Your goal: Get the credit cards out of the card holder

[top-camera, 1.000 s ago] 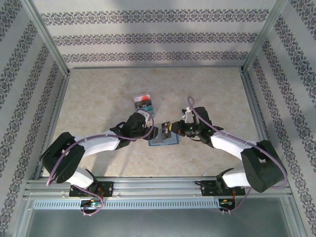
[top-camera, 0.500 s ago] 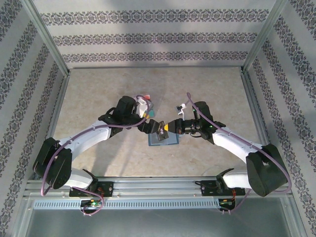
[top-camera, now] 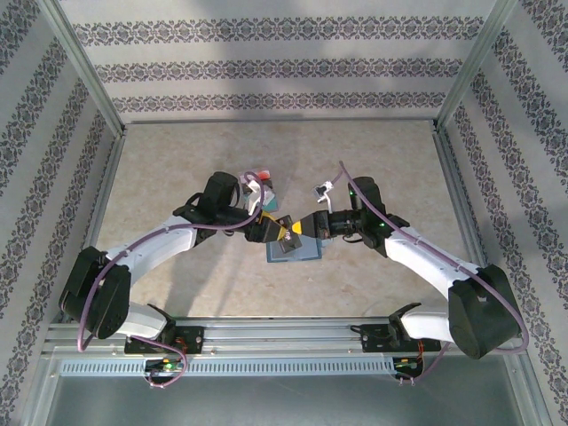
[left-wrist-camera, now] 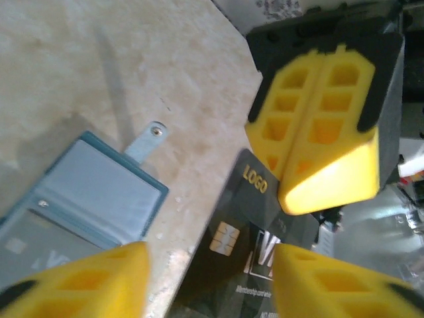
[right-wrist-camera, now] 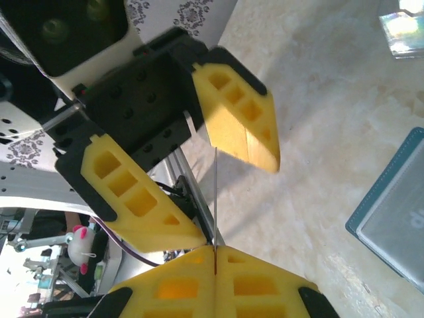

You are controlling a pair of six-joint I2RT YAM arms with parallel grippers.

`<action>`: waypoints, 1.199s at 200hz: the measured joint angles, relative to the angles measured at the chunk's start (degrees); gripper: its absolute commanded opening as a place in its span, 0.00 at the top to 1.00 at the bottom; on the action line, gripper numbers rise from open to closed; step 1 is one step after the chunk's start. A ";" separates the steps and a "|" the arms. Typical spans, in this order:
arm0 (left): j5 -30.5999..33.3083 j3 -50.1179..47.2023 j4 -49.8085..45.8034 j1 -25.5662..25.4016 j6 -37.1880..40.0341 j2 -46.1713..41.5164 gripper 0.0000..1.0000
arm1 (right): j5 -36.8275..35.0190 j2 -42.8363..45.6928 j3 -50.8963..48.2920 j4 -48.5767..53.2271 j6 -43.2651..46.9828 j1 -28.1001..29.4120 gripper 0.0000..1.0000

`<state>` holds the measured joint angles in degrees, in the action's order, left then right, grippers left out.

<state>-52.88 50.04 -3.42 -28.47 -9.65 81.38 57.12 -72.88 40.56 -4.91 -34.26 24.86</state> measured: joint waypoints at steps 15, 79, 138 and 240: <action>-1.99 -0.20 0.63 0.02 -0.85 0.35 0.93 | -0.11 0.00 0.13 0.28 0.09 -0.02 1.00; -2.97 -5.22 11.06 0.04 -6.80 -0.39 1.00 | -4.52 3.56 -0.04 1.40 0.00 -0.66 0.45; 5.55 -14.45 34.03 0.04 -21.38 -3.13 1.00 | -16.68 12.52 -9.88 -6.58 -6.12 0.11 0.33; 9.25 -16.65 46.62 0.04 -30.93 -4.37 1.00 | -24.52 3.72 -12.90 -29.20 -12.66 8.68 0.54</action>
<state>-43.64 33.39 43.20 -28.42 -40.58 77.01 32.60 -69.17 27.66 -34.11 -46.92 33.54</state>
